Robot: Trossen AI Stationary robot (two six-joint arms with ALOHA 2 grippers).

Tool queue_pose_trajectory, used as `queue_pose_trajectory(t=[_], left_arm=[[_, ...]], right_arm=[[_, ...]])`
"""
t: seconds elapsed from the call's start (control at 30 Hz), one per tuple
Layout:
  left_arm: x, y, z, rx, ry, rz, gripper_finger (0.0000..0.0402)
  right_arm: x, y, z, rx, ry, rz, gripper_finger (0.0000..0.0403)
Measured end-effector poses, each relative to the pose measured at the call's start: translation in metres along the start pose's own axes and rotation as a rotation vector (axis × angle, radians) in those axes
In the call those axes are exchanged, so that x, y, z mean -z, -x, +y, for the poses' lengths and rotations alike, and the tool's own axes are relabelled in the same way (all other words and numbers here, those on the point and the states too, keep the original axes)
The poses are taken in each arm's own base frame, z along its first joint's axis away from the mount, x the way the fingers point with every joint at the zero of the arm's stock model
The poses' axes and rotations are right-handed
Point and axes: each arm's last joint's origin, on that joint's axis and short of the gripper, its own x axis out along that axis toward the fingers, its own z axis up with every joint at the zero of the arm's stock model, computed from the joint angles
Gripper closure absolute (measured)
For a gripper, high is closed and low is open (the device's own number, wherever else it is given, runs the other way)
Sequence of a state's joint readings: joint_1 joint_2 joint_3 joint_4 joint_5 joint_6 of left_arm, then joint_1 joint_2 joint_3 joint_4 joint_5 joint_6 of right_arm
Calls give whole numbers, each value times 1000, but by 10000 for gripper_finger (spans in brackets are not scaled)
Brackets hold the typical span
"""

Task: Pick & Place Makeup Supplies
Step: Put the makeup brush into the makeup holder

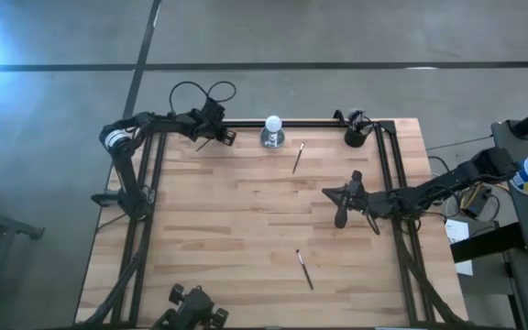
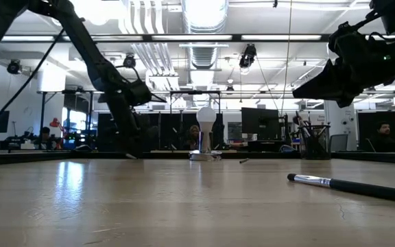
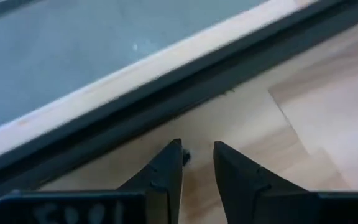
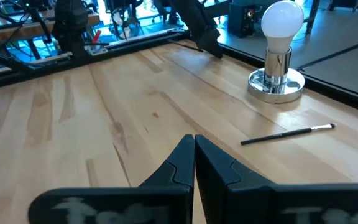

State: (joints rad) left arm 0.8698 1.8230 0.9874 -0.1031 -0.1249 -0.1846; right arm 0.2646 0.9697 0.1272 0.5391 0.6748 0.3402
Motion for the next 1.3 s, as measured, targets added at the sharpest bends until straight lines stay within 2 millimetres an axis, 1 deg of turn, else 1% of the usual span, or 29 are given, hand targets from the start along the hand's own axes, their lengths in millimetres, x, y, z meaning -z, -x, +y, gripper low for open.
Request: queue_pose_trajectory(t=[0.17,0.4,0.5,0.63,0.8,1.0,1.3], left_arm=[[2,-3,2,-12,-6,7,314],[2,-2,3,-15,-23,12,354],[2,-1,0,-3,-29,26,363],[0,3,-4,-4,-52,72,361],[-5,7,-6,5,-62,109,349],[-9,8,-7,10,-77,100,334],[-8,8,-6,-31,-108,105,333]], right_arm=[[0,0,0,0,0,0,394],[0,0,0,-1,-1,-2,394],[0,0,0,-1,-1,-1,394],[0,0,0,0,-1,-1,394],[0,0,0,0,1,0,394],[0,0,0,0,1,0,394],[0,0,0,1,4,1,394]])
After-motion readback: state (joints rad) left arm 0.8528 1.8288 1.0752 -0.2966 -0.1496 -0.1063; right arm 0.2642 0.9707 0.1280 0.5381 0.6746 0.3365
